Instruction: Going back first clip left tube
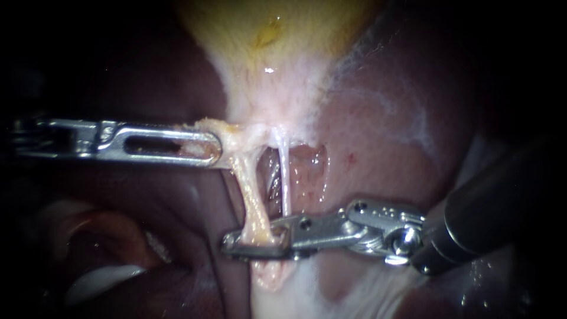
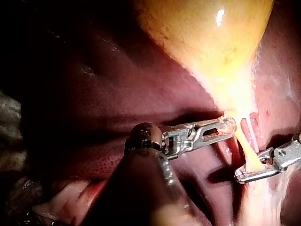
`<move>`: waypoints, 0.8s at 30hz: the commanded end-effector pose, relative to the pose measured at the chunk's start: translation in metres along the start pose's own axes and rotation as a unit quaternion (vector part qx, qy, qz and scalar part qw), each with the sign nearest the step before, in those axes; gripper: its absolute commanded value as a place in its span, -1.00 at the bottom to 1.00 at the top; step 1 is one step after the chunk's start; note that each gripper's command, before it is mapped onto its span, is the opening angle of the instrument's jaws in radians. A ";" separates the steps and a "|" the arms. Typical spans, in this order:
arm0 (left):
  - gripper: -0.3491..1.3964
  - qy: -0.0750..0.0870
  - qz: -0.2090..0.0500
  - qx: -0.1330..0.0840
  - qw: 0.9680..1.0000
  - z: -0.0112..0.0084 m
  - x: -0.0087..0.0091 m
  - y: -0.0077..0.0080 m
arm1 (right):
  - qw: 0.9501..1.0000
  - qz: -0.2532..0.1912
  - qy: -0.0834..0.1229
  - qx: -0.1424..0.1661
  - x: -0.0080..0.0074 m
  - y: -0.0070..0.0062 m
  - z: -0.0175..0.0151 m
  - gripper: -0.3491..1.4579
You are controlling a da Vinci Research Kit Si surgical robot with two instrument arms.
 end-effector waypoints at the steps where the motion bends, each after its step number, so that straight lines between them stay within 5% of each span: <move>1: -1.00 0.000 0.000 0.000 1.000 0.0000 0.0000 0.0000 | 1.000 0.000 0.000 0.000 0.0000 0.0000 0.0000 -1.00; 9: -1.00 0.000 0.000 0.000 1.000 0.0000 0.0000 0.0000 | 1.000 0.000 -0.001 0.002 0.0000 0.0001 0.0002 -0.94; 13: -1.00 0.000 0.000 0.000 1.000 0.0000 0.0000 0.0000 | 0.998 -0.064 0.000 0.000 0.0003 0.0004 0.0006 -0.15; 16: -1.00 0.000 0.000 0.000 1.000 0.0000 0.0000 0.0000 | 0.995 -0.097 0.016 -0.029 0.0006 0.0009 0.0011 -0.06; 24: -1.00 0.000 0.000 0.000 1.000 0.0000 0.0000 -0.0001 | 0.990 -0.133 0.017 -0.033 0.0002 0.0015 0.0001 -0.06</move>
